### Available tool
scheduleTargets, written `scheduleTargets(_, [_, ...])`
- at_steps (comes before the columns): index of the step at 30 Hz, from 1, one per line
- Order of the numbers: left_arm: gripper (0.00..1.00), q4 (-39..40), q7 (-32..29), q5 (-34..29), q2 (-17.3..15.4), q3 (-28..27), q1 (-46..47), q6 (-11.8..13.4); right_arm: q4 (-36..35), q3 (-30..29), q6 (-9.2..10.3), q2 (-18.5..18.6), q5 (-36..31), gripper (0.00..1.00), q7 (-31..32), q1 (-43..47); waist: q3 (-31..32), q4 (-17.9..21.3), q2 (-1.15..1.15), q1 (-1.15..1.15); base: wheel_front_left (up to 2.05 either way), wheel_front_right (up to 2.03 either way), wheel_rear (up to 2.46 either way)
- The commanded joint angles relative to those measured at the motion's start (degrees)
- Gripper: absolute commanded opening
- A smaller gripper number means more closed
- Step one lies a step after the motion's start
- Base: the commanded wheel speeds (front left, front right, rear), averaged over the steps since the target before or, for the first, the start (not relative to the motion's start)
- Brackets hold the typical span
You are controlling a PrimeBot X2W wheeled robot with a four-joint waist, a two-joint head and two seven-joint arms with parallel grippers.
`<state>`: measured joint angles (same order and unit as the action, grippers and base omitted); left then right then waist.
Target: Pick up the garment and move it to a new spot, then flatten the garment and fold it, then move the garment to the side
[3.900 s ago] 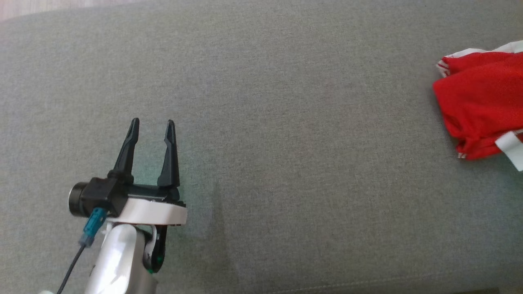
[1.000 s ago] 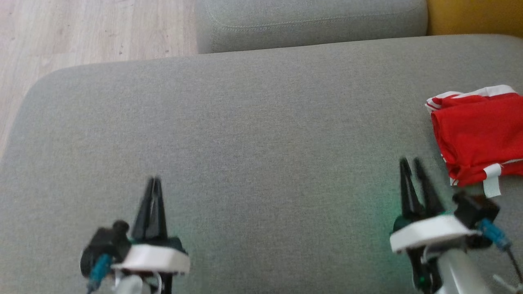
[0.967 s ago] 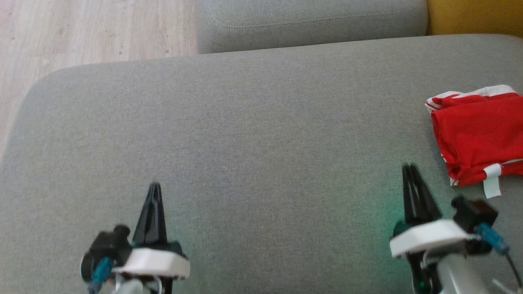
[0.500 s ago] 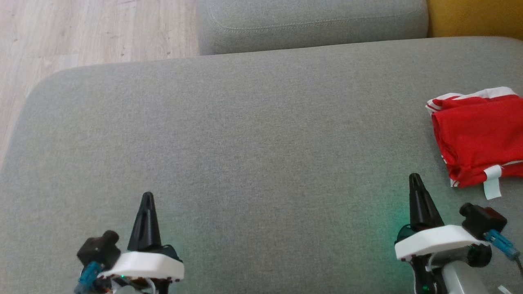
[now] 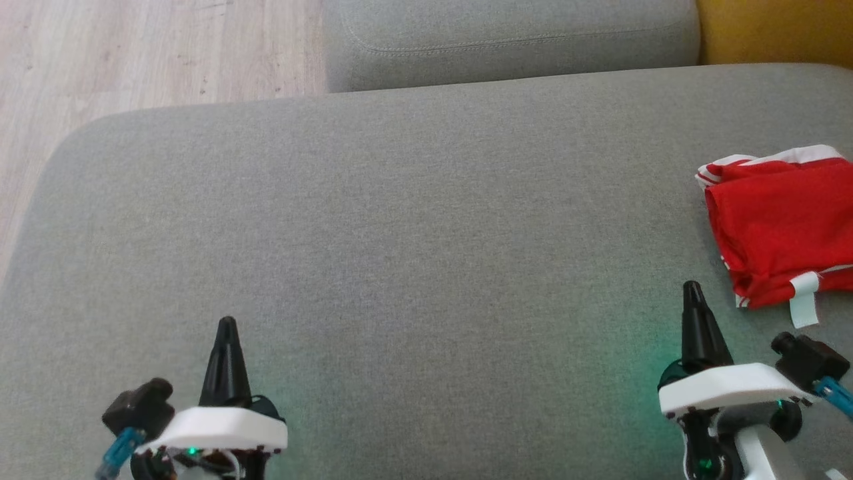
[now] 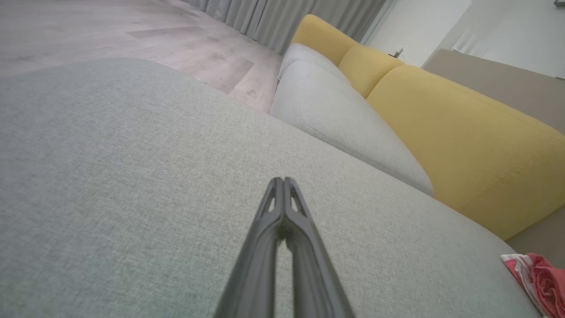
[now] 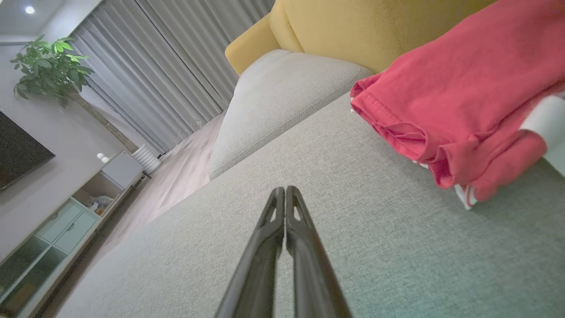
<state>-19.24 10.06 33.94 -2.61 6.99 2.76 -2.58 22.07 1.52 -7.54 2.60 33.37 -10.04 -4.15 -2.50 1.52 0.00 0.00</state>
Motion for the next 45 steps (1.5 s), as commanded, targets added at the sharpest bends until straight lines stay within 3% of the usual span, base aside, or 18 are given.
scheduleTargets(1, [0.0, 2.18, -0.41, 1.46, -0.06, -1.59, 2.44, -0.36, -2.28, -0.07, 0.01, 0.49, 1.62, 0.0, 0.35, -2.35, 0.03, -0.02, 0.0, 0.0, 0.0, 0.0, 0.0])
scheduleTargets(45, [0.0, 3.56, -7.84, 27.62, -0.15, -7.08, 2.9, -2.46, -4.96, -3.23, 0.03, 0.77, 28.4, 0.0, 7.39, -2.16, 1.09, -0.71, 0.0, 0.0, 0.0, 0.0, 0.0])
